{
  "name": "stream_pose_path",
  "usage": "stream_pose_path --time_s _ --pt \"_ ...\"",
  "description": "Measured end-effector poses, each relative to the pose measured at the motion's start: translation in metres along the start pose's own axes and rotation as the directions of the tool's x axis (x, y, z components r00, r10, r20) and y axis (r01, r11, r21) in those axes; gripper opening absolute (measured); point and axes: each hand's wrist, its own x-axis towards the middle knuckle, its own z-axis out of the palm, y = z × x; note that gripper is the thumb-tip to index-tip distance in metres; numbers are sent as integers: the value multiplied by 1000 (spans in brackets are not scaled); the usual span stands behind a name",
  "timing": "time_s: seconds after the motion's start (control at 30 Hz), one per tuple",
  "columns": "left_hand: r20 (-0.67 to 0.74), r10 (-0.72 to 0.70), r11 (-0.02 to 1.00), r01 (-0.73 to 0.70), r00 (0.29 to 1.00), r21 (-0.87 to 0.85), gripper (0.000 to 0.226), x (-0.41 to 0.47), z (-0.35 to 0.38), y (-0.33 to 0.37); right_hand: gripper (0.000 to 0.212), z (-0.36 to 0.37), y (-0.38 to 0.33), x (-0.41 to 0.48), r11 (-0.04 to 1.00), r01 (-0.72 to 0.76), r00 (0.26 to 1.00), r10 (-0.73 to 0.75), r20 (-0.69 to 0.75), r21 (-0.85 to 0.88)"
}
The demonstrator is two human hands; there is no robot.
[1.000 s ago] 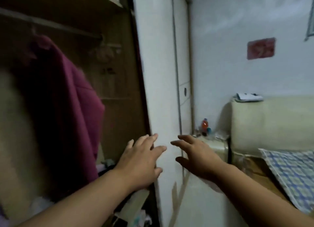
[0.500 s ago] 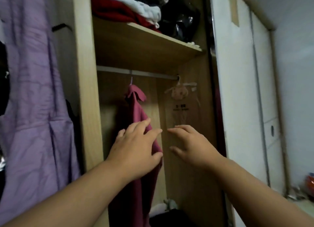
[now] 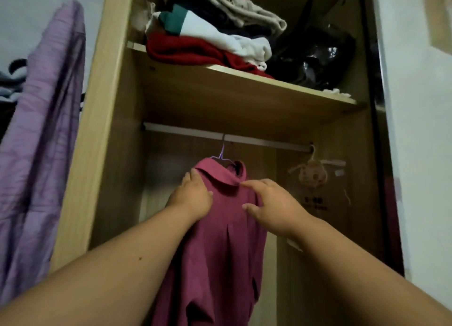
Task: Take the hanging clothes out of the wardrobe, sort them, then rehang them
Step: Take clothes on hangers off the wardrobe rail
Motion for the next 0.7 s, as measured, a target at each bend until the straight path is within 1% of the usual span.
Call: stream_pose_path --time_s 0.13,0.2,0.27,0.37,0.4,0.47,0.57,0.63,0.7 --pt "-76 -189 982 189 979 -7 71 27 3 1 54 -16 26 17 999 43 999 -43 19 23" --pt "-73 -214 977 213 974 -16 61 32 1 0 54 -21 37 22 997 70 997 -70 25 21" --pt "-61 -162 987 161 985 -16 48 33 0 0 55 -23 46 27 997 73 997 -73 30 16" --pt "-59 3 998 -7 998 -68 29 30 4 8 54 -22 59 33 997 59 997 -61 41 54" --pt "-58 48 995 -53 997 -87 28 27 7 12 54 -20 63 35 997 55 997 -58 43 63" --pt "-57 109 985 -116 992 -126 33 23 16 21 52 -17 68 38 996 47 998 -51 49 79" --pt "-45 172 955 -178 984 -236 43 21 35 36 49 -12 72 43 989 18 998 -26 53 150" --pt "-22 211 949 -210 977 -236 59 23 50 45 47 -11 71 46 980 -7 998 -4 57 197" --pt "2 221 954 -216 975 -210 72 25 63 52 46 -11 68 51 977 -19 998 7 57 214"
